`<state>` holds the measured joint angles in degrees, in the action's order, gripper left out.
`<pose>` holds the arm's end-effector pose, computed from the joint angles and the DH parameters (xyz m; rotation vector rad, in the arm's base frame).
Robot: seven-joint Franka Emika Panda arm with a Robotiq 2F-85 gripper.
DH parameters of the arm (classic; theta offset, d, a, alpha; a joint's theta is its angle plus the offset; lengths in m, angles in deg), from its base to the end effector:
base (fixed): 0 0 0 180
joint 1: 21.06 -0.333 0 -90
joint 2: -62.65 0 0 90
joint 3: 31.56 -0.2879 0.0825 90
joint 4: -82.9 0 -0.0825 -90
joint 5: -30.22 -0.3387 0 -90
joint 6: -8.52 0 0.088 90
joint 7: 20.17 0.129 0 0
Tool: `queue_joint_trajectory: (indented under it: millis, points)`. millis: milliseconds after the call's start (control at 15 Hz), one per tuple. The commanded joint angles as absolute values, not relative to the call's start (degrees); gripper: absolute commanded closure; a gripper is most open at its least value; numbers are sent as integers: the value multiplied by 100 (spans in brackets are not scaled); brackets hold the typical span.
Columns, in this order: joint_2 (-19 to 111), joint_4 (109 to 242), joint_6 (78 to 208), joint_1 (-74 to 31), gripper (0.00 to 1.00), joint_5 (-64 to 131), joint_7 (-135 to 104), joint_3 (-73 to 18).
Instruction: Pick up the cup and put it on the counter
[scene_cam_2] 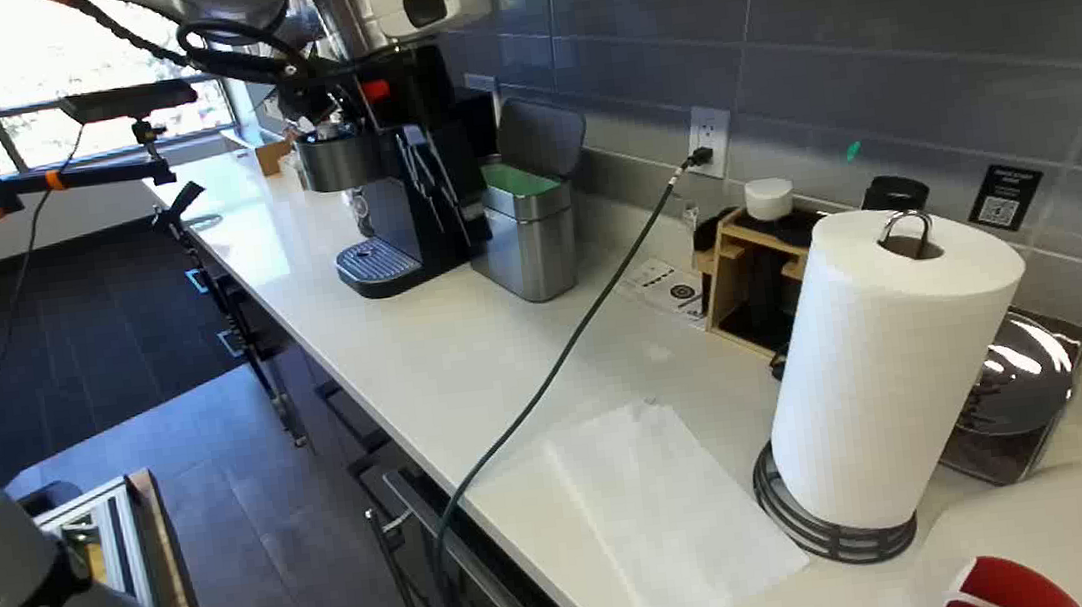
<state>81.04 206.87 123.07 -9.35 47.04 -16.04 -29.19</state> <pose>0.4246 -0.1320 0.5099 2.8436 -0.3070 0.1912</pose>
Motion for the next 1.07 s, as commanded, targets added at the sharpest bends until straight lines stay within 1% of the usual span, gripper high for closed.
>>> queue_joint_trajectory:
  millis: [0,600,1000]
  points:
    - [8102,20674,12287,-1054,0,4741,-1578,-2814]
    - [8102,20674,12287,-1054,0,4741,-1578,-2814]
    - [8622,20312,12077,-1235,0,3753,-2002,-2521]
